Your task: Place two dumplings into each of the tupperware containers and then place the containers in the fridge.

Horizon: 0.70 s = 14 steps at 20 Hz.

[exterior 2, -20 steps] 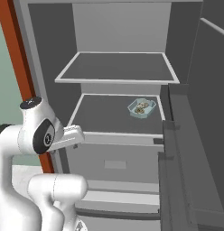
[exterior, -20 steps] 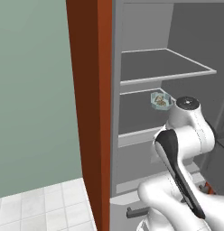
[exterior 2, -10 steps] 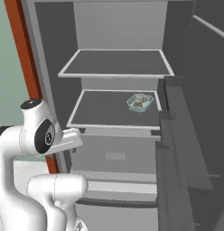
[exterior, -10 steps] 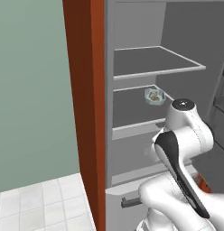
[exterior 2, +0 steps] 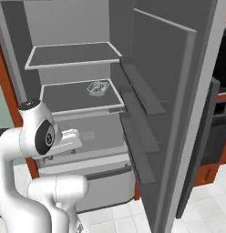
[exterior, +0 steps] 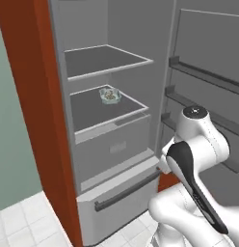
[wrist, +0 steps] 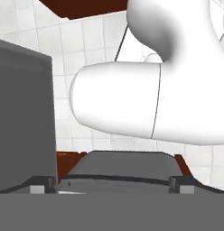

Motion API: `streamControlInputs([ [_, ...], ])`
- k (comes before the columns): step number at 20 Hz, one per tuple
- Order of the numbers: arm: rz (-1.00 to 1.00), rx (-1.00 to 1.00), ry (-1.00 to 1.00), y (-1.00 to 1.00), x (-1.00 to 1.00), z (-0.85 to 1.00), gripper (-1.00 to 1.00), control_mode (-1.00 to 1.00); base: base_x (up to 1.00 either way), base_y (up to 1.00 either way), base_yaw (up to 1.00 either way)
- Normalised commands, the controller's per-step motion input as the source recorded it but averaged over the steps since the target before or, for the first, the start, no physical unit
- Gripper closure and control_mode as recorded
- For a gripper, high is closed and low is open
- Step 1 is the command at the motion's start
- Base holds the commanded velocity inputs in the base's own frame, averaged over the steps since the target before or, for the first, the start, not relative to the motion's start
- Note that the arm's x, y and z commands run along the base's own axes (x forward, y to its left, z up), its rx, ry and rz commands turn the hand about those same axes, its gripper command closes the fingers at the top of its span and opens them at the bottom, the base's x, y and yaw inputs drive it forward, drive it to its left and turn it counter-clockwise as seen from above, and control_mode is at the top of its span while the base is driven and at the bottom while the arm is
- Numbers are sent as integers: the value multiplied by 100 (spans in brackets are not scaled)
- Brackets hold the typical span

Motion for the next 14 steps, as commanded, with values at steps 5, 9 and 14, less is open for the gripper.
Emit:
streamControlInputs([
  [5,0,0,0,0,0,0,-100,100,-70,67,-55],
  [9,0,0,0,0,0,0,-100,100,-82,76,-59],
  [14,0,0,0,0,0,0,-100,100,-91,30,-75],
])
